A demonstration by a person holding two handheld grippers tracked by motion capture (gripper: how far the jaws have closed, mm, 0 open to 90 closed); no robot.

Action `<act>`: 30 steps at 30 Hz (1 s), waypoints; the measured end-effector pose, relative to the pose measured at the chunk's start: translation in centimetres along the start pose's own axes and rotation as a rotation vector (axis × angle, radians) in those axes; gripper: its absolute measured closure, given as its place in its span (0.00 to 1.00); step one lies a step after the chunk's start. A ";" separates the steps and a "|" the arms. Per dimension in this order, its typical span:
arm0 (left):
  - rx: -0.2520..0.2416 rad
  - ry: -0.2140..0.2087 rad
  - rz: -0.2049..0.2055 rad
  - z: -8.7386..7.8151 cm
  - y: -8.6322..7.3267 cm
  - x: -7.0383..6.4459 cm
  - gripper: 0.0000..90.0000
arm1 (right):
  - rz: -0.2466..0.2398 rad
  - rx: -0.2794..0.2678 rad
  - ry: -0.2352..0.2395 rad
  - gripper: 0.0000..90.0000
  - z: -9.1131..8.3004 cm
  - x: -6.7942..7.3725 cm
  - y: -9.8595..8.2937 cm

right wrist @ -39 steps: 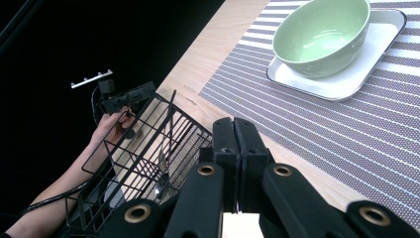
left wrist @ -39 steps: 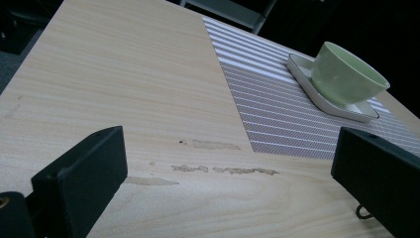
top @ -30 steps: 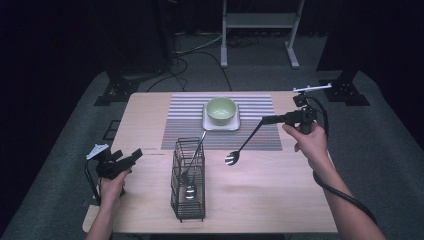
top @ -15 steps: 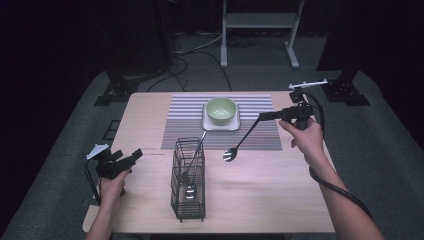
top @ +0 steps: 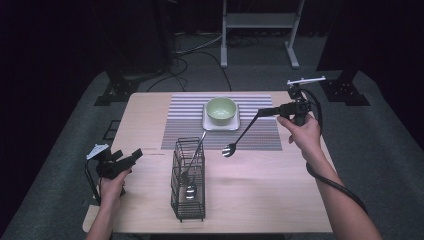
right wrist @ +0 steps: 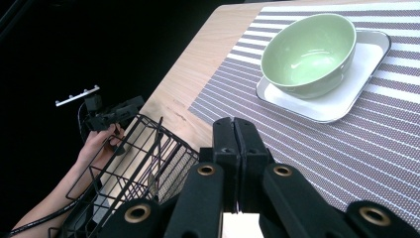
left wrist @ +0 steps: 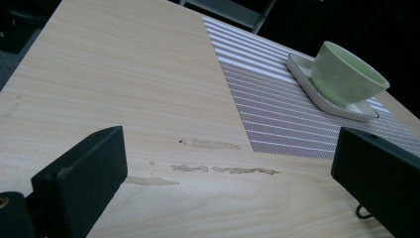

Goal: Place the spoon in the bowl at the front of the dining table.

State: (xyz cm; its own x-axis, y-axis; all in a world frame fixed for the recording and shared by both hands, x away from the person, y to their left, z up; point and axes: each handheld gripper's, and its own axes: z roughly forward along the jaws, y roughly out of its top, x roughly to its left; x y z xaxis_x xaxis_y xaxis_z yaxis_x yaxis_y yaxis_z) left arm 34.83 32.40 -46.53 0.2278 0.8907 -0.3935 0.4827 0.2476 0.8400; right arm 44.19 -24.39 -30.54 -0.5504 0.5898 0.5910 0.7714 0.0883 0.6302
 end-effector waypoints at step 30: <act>-0.002 0.000 -0.001 -0.1 0.0 0.1 0.00 | 0.019 -0.025 -0.035 0.99 1.3 -0.7 2.0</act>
State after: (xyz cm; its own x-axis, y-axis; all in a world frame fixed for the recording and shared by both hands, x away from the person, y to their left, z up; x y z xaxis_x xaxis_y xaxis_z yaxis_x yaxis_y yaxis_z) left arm 34.81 32.50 -46.53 0.2274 0.8903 -0.3945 0.4817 0.2492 0.8401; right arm 46.53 -23.57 -30.41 -0.5236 0.6192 0.5852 0.7733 0.0570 0.6315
